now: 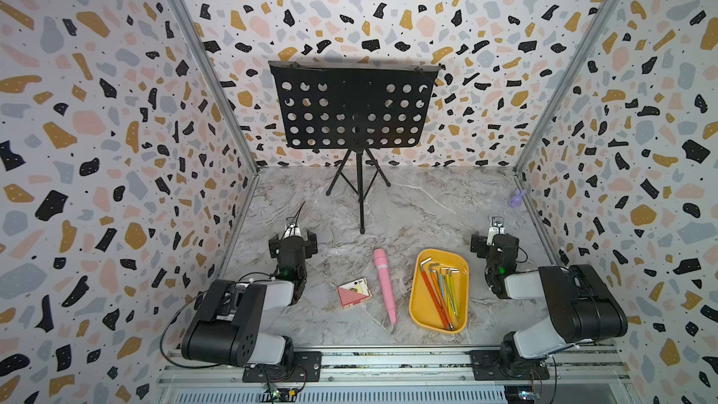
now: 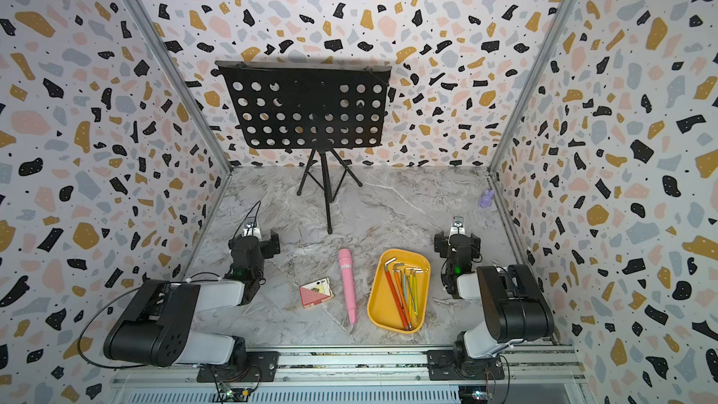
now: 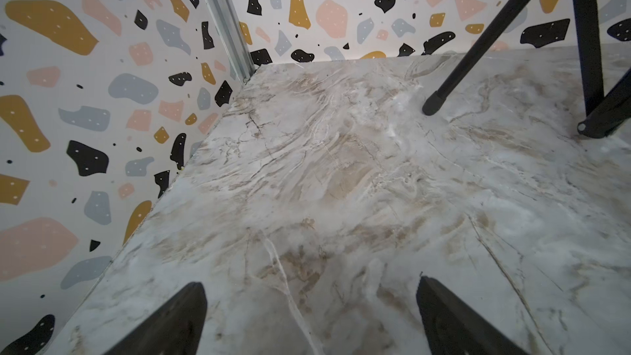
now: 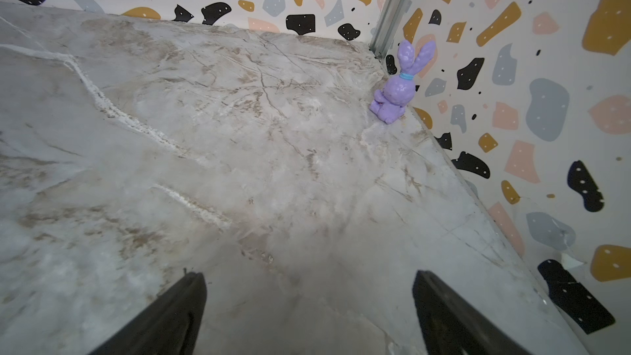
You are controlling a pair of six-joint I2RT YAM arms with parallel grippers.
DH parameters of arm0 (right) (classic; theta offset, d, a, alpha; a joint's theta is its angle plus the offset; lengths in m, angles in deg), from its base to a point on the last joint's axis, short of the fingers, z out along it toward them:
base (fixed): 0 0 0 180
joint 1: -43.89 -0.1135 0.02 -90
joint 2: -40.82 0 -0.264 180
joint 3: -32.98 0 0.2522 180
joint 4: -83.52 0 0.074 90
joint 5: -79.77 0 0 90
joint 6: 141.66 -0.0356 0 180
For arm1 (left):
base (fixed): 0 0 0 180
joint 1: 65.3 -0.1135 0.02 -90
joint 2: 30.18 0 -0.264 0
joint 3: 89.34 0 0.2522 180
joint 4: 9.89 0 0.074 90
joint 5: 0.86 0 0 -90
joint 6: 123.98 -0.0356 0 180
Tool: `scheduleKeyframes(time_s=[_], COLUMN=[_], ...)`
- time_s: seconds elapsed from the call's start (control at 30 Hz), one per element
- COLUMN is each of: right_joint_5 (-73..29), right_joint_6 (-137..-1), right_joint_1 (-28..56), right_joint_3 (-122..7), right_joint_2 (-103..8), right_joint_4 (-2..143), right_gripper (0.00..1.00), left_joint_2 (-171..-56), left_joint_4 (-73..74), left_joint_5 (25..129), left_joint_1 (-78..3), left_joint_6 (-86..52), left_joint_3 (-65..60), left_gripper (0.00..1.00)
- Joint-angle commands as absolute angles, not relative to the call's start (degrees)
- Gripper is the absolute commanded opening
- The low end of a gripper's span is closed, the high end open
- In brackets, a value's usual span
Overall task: Put the hex key on the desktop into the storage box
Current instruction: Reset both arms
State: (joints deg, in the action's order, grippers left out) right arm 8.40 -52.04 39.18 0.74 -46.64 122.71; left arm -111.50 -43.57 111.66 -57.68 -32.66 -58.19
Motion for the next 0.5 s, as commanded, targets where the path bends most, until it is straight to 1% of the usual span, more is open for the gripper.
scheduleKeyframes(time_s=[0.0,0.47], right_joint_5=[8.31,8.30], right_joint_6=[-52.19,-52.18], right_joint_1=[39.41,39.35], right_joint_3=[-0.09,-0.06], right_joint_2=[-46.17,-46.19], right_joint_4=[122.66,122.66], right_gripper=[1.00,1.00], left_joint_2=[-110.71,-111.15], left_joint_4=[-43.59,-43.98], left_joint_5=[110.49,110.32], left_joint_1=[-57.59,-57.65], left_joint_6=[-31.62,-31.87], left_joint_3=[-58.00,-57.98], left_gripper=[1.00,1.00])
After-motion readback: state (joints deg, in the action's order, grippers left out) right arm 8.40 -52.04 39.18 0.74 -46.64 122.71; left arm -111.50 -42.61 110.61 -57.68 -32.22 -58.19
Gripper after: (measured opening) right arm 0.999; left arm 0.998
